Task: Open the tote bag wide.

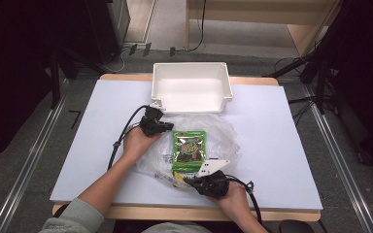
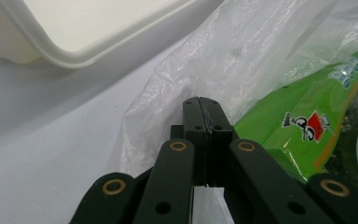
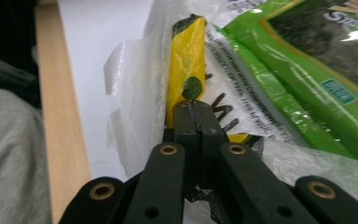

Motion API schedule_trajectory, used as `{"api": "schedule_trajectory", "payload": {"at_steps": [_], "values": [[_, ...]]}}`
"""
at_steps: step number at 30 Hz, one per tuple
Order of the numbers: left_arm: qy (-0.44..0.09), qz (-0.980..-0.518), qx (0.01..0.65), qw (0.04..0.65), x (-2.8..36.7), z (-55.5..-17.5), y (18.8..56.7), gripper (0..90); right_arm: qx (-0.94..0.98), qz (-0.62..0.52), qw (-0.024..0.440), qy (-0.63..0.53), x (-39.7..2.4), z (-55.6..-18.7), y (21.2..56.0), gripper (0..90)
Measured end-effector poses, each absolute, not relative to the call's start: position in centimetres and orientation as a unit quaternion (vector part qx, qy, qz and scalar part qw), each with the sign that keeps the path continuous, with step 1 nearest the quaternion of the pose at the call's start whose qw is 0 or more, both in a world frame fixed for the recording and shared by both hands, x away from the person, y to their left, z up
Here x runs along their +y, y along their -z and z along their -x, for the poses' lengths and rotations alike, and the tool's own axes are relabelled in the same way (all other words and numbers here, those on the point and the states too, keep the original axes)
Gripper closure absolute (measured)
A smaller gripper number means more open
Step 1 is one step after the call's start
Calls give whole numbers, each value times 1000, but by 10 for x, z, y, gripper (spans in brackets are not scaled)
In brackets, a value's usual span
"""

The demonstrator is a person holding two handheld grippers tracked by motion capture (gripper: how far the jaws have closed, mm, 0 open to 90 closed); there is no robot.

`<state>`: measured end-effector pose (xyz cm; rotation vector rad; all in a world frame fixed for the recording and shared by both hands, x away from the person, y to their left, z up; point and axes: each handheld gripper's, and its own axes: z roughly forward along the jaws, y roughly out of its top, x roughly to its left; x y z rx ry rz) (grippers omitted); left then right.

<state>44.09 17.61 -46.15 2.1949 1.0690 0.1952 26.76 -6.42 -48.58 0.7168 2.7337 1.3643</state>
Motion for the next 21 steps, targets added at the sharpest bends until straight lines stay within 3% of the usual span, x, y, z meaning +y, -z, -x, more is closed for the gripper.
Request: {"api": "schedule_trajectory", "payload": {"at_steps": [4,8,17,21], "values": [[-120,-854,396,315,167,-435,459,900,871,-238,-23,-429,-65,-270,484,900],[-55,-837,421,345,174,-441,459,900,880,-233,-18,-414,-61,-269,480,900],[-58,-829,403,383,184,-429,426,900,865,-248,-16,-436,-68,-272,463,861],[-61,-828,391,397,184,-417,408,900,857,-258,-10,-446,-73,-272,451,793]]}}
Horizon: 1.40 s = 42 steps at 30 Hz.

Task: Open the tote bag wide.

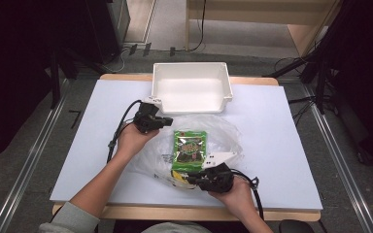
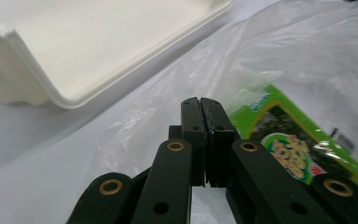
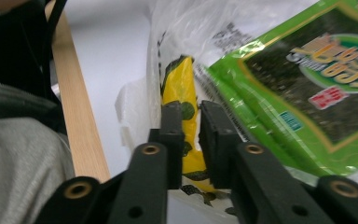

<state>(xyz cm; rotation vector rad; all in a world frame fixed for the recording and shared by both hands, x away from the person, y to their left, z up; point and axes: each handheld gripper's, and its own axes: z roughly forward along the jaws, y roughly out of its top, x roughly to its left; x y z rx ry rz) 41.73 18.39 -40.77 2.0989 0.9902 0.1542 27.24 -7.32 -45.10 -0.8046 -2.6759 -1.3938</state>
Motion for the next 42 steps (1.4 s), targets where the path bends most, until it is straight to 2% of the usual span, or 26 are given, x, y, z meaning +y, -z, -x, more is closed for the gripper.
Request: {"api": "schedule_trajectory", "payload": {"at_steps": [6,7,10,22,28,34,42], "values": [[-52,-838,369,397,180,-391,397,900,-845,277,-4,457,-85,-280,437,764],[-50,-840,367,397,180,-387,397,900,-843,280,-7,459,-86,-281,435,778],[-44,-842,366,393,180,-380,396,900,-839,292,-16,460,-92,-286,427,900],[-24,-839,378,391,185,-365,401,892,-816,341,-70,462,-99,-337,397,900],[-25,-836,380,394,184,-360,402,892,-803,357,-82,470,-92,-370,390,900],[-39,-842,378,384,184,-360,413,874,-800,363,-94,468,-79,-399,397,900],[-28,-836,405,369,195,-365,432,892,-791,410,-96,444,-87,-427,430,900]]}}
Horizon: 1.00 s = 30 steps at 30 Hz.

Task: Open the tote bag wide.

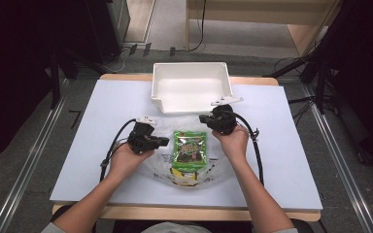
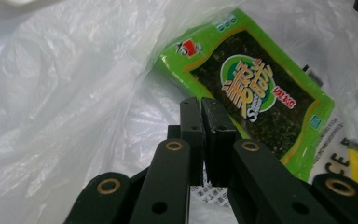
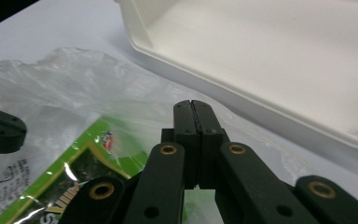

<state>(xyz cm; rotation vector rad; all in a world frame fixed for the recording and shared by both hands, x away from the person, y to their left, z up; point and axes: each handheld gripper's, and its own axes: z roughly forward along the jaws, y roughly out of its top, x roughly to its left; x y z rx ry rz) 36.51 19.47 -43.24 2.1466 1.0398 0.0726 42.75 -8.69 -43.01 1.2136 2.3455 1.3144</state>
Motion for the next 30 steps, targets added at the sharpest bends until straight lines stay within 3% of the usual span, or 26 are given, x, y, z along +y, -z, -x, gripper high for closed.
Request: {"api": "schedule_trajectory", "payload": {"at_steps": [16,30], "values": [[-13,-844,410,346,194,-358,451,891,786,-442,112,-417,-88,-441,471,900],[-7,-845,406,349,191,-357,452,878,792,-438,133,-404,-86,-444,481,900]]}}
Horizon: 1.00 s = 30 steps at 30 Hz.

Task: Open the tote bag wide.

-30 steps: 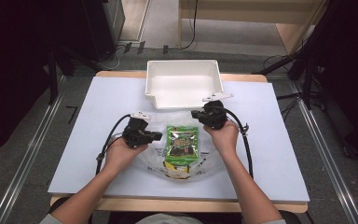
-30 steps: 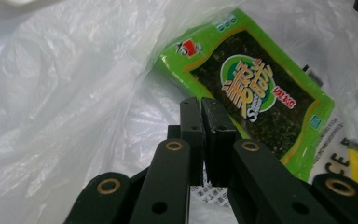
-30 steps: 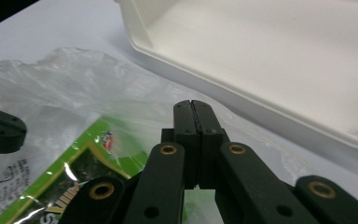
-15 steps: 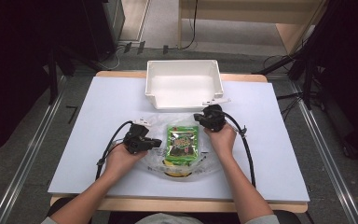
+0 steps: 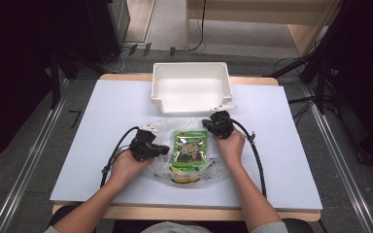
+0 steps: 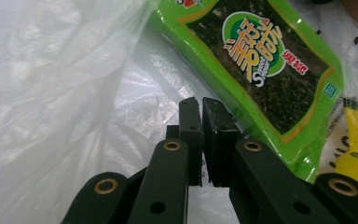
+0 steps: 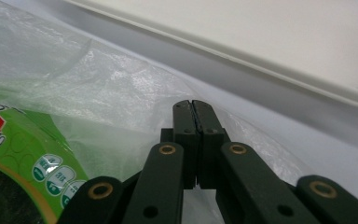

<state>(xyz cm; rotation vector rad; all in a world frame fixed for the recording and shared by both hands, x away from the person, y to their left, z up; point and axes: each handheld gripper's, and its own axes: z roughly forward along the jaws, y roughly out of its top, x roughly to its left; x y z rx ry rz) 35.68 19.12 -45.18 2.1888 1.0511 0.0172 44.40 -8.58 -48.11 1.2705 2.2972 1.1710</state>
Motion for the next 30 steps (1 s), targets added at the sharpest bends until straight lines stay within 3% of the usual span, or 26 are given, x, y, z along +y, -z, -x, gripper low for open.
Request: {"api": "schedule_trajectory", "payload": {"at_steps": [7,15,25,30], "values": [[-10,-849,393,354,188,-355,444,839,785,-436,113,-426,-90,-438,463,872],[-11,-844,389,370,190,-353,435,754,796,-414,89,-432,-92,-421,441,774],[-2,-844,371,388,191,-352,428,535,810,-387,73,-434,-89,-396,424,602],[-1,-846,365,389,193,-352,427,476,808,-386,63,-441,-93,-387,420,539]]}}
